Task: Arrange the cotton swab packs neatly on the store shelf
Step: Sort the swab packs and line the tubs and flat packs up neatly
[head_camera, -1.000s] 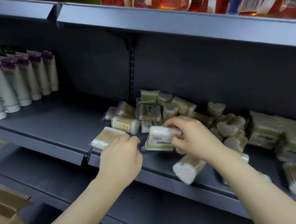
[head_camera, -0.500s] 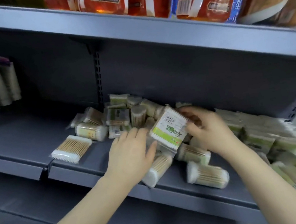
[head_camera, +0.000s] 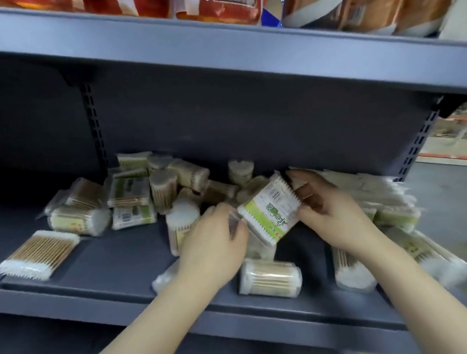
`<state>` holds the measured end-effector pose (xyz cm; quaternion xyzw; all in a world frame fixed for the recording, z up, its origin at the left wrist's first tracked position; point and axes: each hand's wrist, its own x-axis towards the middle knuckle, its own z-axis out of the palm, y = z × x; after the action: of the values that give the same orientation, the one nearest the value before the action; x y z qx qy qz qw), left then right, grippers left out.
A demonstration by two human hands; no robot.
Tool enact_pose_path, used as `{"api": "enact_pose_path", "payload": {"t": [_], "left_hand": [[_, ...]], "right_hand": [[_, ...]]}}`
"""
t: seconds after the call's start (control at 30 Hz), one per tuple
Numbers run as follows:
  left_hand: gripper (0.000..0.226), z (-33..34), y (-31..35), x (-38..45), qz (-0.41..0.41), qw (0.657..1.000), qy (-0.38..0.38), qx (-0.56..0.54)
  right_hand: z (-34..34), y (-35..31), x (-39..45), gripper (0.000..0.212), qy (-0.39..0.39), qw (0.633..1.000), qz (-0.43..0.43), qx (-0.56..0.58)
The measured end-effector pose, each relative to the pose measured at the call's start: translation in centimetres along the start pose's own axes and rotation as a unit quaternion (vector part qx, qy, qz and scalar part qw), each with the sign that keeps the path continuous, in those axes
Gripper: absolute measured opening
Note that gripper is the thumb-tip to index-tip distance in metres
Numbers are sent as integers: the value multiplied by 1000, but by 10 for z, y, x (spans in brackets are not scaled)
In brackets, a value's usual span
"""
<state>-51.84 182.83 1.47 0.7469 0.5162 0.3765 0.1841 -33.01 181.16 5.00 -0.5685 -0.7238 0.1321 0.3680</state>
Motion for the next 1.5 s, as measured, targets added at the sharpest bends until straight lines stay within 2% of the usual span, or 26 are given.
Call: {"api": "enact_pose_path", "payload": {"t": [0.1,0.23,0.4,0.53,0.7,0.8,0.9,1.07,1.23,1.37,1.5], "left_hand": [[16,11,8,8,-30,999,-4,-29],[13,22,22,19,-50,996,9,-70],[15,36,34,28,-34,992,11,-118],[23,43,43,31,-10,993,2,-117],[28,57,44,29,-36,997,-28,-67],[28,62,47,31,-52,995,-19,-84],[28,64,53,35,-62,990,6,-128],[24,68,54,40,-44,989,32,-141],[21,74,51,45,-35,989,38,-140],[22,77,52,48,-31,989,36,-138],[24,78,52,51,-20,992,36,-123]], "right_hand": [[-7,9,-6,66,-24,999,14,15],[-13,18,-13,69,-47,999,-12,-6],[-20,33,-16,57,-24,1000,12,0],[-26,45,-14,37,15,999,25,15],[-33,53,-14,27,71,996,44,38],[-35,58,-12,24,75,994,55,51],[-37,65,-11,17,66,997,50,9],[-38,74,-14,6,43,998,45,-31],[-39,76,-13,5,17,998,48,-35],[-42,75,-12,19,-6,998,47,-46],[-43,77,-11,7,-16,997,53,-58]]}}
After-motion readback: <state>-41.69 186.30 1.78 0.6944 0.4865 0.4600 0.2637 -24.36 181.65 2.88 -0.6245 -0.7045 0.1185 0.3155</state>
